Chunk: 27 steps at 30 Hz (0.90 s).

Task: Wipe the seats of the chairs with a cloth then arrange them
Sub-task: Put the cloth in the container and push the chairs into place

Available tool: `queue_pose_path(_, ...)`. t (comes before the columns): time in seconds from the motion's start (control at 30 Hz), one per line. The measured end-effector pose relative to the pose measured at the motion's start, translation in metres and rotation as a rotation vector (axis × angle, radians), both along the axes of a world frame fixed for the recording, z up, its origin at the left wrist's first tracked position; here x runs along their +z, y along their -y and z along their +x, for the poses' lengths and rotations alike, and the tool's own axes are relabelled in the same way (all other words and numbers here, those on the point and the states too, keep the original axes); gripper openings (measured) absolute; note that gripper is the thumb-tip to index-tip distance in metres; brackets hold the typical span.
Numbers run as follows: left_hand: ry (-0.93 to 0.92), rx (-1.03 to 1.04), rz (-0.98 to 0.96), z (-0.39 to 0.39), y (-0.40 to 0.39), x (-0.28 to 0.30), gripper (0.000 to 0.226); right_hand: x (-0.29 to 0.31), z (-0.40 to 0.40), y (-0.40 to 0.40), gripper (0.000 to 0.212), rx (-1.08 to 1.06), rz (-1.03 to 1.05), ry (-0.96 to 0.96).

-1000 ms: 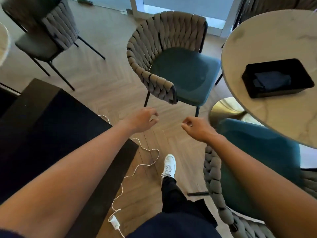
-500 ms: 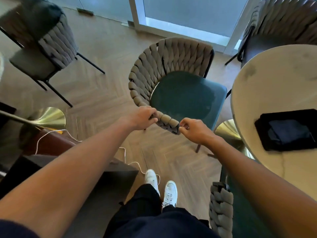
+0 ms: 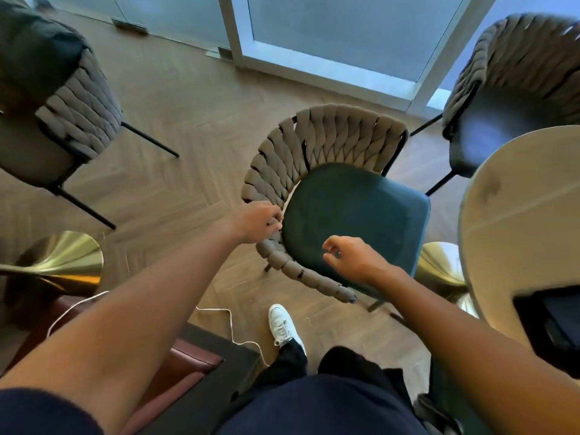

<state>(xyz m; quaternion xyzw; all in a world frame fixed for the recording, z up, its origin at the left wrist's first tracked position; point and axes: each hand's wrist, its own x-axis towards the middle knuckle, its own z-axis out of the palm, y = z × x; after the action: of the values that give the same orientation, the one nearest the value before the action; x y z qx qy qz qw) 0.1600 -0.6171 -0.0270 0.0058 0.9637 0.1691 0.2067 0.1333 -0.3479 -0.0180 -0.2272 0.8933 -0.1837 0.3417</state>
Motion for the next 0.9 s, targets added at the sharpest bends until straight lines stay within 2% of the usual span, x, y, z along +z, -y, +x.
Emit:
queue_pose_path(0.2, 0.066, -0.025, 0.018, -0.06, 0.044, -0.008, 0.025, -0.003, -0.042, 0.044, 0.028, -0.06, -0.043, 0.026)
queue_pose_path(0.57, 0.044, -0.132, 0.0, -0.157, 0.095, -0.018, 0.025, -0.027, -0.114, 0.099, 0.029, -0.115, -0.101, 0.12)
queue_pose_path(0.73, -0.002, -0.357, -0.048, -0.197, 0.118, -0.037, 0.028, -0.04, -0.13, 0.127, 0.03, -0.204, -0.085, 0.186)
queue_pose_path(0.9, -0.054, -0.711, -0.073, -0.255, 0.146, -0.064, 0.032, -0.059, -0.145, 0.172, 0.033, -0.389, -0.081, 0.22)
